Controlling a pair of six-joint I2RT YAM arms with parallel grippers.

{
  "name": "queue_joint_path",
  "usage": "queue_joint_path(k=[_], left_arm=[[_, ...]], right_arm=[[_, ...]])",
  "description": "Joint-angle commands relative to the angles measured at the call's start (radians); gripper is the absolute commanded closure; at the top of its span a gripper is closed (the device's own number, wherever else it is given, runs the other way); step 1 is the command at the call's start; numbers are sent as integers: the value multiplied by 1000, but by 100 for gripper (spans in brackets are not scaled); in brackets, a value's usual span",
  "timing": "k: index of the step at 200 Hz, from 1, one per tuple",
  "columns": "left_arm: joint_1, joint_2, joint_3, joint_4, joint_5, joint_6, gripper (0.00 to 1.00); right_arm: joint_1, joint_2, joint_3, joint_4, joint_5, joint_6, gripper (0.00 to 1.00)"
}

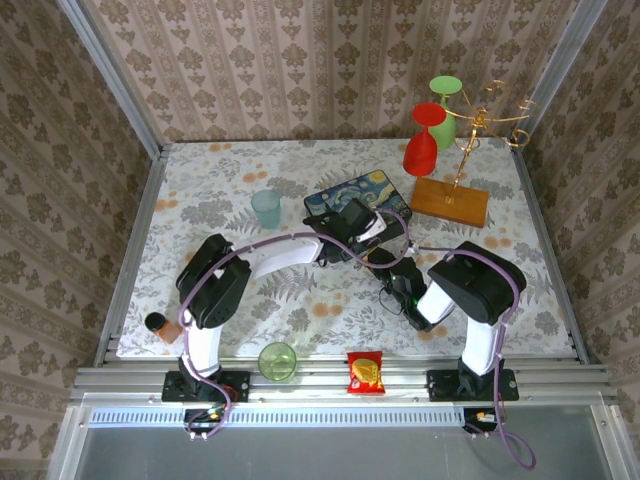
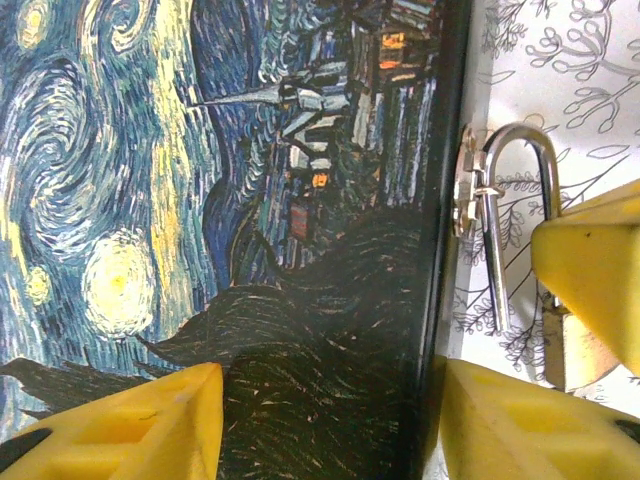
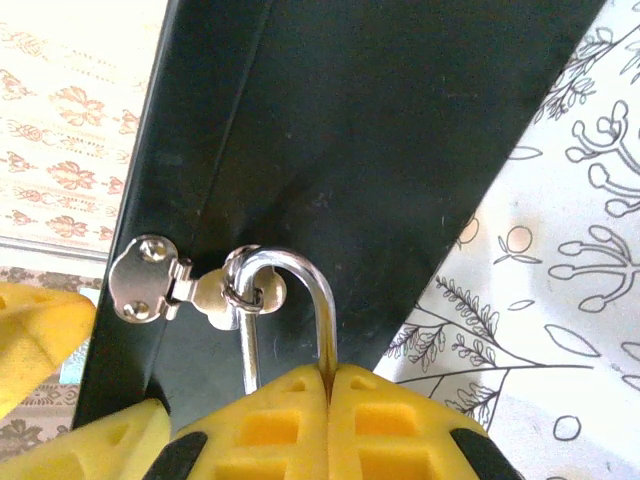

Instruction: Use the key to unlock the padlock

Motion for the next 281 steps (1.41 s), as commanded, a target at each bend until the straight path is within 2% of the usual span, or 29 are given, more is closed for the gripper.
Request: queue_joint_path(k=[1,38,75,118,162,281], left_arm=[[6,88,-70,-193,-16,24,46],[1,62,-120,-167,-42,59,48],[-1,35,-134,-155,-46,77,50],[-4,19,-159,-139,-64,82,52],[-4,20,-184,-133,-91,83,53],[5,-47,-243,-105,-141,83,52]], right_arm=[[-23,-46,-6,14,4,53,100],[-39,-79,-3,-19,0,122,100],[-79,-24,-10,14,8,179,100],[-97,-63,-11,13,-6,135,100],[-100,-64,-29,19,-23,216,100],[-141,-169,-79,-6,-29,126,100]])
